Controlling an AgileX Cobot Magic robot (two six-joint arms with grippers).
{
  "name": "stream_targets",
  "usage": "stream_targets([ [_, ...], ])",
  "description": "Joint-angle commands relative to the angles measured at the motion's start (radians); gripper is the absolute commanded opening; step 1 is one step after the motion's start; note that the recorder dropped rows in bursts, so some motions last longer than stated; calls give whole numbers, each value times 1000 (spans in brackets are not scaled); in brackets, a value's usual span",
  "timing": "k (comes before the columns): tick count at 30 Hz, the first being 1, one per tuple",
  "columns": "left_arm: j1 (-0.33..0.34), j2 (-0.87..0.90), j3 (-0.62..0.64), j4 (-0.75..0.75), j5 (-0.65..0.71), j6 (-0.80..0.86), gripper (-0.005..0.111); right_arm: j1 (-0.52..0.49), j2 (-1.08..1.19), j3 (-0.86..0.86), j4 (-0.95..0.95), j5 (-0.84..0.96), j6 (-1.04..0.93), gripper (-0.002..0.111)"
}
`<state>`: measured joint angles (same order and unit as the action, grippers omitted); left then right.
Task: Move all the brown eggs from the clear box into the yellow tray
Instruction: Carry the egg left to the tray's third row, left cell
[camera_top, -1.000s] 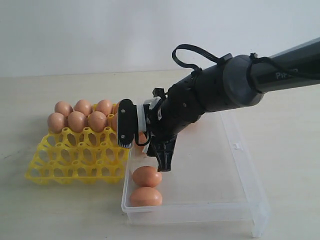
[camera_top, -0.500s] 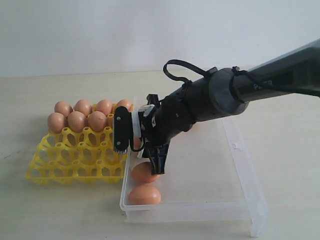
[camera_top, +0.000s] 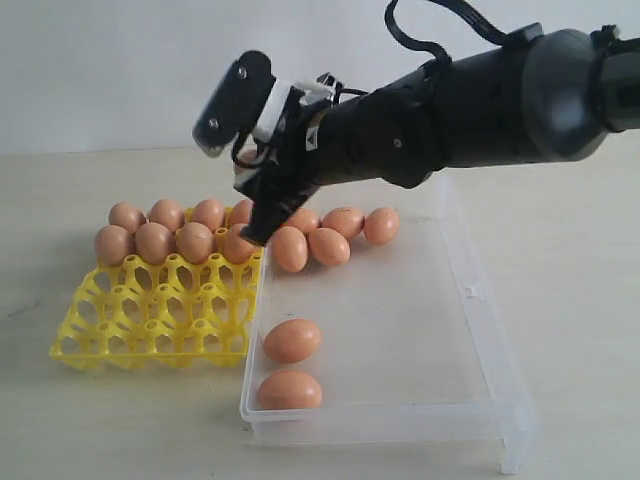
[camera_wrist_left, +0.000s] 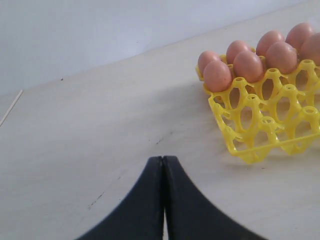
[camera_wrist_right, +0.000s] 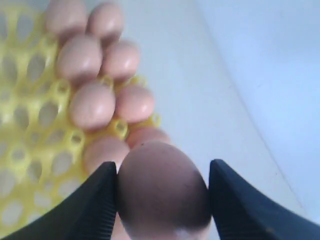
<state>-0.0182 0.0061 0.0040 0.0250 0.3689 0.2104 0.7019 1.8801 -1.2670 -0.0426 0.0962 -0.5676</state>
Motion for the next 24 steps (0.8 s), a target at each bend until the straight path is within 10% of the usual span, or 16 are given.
stream_targets([
  [1, -4, -6, -4, 0, -8, -5, 0, 31, 27, 3, -29, -281, 355, 0],
  [8, -4, -6, -4, 0, -8, -5, 0, 101, 187, -106, -398, -444, 885, 0],
  [24, -4, -6, -4, 0, -8, -5, 0, 148, 480, -381, -629, -551, 1276, 0],
])
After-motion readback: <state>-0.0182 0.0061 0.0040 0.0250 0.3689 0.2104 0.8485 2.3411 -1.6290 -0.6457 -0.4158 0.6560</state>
